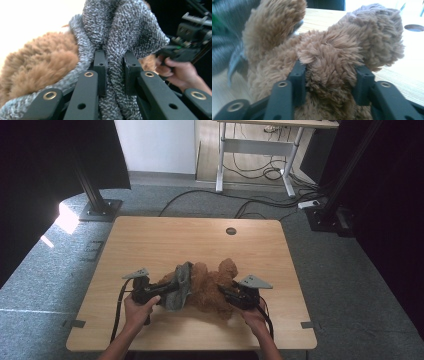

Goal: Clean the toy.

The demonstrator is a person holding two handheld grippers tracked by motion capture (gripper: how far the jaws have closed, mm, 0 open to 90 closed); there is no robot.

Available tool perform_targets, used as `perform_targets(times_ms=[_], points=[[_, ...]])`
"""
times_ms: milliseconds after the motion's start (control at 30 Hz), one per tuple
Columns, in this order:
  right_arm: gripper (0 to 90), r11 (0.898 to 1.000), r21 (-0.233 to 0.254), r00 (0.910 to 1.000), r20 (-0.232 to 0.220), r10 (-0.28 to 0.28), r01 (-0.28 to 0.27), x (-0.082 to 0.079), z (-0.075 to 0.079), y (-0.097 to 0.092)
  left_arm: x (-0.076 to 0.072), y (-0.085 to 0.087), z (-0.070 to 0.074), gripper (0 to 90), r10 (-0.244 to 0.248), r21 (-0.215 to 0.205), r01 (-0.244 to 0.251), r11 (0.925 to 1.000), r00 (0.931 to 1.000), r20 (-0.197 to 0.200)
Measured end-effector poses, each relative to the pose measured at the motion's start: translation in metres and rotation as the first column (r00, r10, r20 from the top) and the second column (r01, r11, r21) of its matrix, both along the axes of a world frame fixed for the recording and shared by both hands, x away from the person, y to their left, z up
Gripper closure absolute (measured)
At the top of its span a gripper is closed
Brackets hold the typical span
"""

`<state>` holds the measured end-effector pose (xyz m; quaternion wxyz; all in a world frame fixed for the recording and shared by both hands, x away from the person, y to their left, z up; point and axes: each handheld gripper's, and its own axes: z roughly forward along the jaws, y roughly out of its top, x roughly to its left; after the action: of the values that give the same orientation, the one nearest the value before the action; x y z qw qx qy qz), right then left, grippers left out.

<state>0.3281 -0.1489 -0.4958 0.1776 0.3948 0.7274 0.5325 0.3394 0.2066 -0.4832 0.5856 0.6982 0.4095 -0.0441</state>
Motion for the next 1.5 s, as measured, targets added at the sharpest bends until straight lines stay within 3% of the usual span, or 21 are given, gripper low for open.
perform_targets(times_ms=[167, 200, 233, 300, 400, 467, 533, 667, 733, 800, 933, 1167, 1500], points=[[58.8, 1.000, -0.004, 0.9998, 0.021, 0.006, -0.006, -0.004, -0.004, -0.004, 0.000, -0.009, 0.031, 76.0, -0.032, -0.022, 0.033, 0.9992, 0.9981, 0.052], [59.1, 1.000, -0.011, 0.9995, 0.029, 0.010, -0.009, -0.004, -0.004, -0.003, 0.000, -0.009, 0.031, 76.0, -0.032, -0.022, 0.033, 0.9992, 0.9981, 0.052], [59.7, 1.000, -0.020, 0.9992, 0.038, 0.012, -0.012, -0.005, -0.004, -0.003, 0.002, -0.018, 0.045, 76.0, -0.051, -0.038, 0.054, 0.9978, 0.9957, 0.078], [60.0, 0.999, -0.037, 0.9983, 0.055, 0.020, -0.018, -0.006, -0.004, -0.001, 0.005, -0.031, 0.059, 76.0, -0.067, -0.040, 0.070, 0.9967, 0.9939, 0.088], [60.3, 0.999, -0.049, 0.9972, 0.070, 0.025, -0.022, -0.008, -0.004, -0.001, 0.015, -0.058, 0.072, 75.8, -0.093, -0.004, 0.093, 0.9956, 0.9924, 0.082], [60.4, 0.998, -0.050, 0.9966, 0.078, 0.027, -0.023, -0.008, -0.004, -0.001, 0.021, -0.077, 0.074, 75.7, -0.116, 0.039, 0.114, 0.9928, 0.9907, 0.071], [60.5, 0.998, -0.053, 0.9957, 0.087, 0.031, -0.027, -0.009, -0.005, -0.001, 0.029, -0.097, 0.071, 75.7, -0.141, 0.084, 0.138, 0.9870, 0.9894, 0.035], [60.7, 0.996, -0.076, 0.9927, 0.111, 0.047, -0.039, -0.012, -0.005, 0.000, 0.039, -0.131, 0.050, 75.6, -0.175, 0.191, 0.181, 0.9647, 0.9834, -0.048], [61.0, 0.994, -0.099, 0.9924, 0.114, 0.047, -0.036, -0.013, -0.006, 0.001, 0.038, -0.137, 0.044, 75.6, -0.174, 0.232, 0.178, 0.9564, 0.9840, -0.036], [61.3, 0.992, -0.120, 0.9918, 0.120, 0.044, -0.029, -0.013, -0.008, 0.000, 0.037, -0.136, 0.042, 75.7, -0.166, 0.243, 0.168, 0.9555, 0.9857, -0.027], [61.5, 0.994, -0.105, 0.9921, 0.117, 0.046, -0.034, -0.013, -0.009, -0.001, 0.033, -0.124, 0.040, 75.9, -0.137, 0.286, 0.133, 0.9491, 0.9905, -0.005], [61.9, 0.994, -0.094, 0.9920, 0.111, 0.060, -0.049, -0.014, -0.011, -0.002, 0.032, -0.091, 0.031, 76.0, -0.091, 0.227, 0.095, 0.9693, 0.9955, -0.027], [63.0, 0.995, -0.090, 0.9943, 0.099, 0.041, -0.032, -0.015, -0.014, -0.004, 0.022, -0.052, 0.038, 75.9, -0.045, 0.192, 0.043, 0.9804, 0.9989, 0.009]])
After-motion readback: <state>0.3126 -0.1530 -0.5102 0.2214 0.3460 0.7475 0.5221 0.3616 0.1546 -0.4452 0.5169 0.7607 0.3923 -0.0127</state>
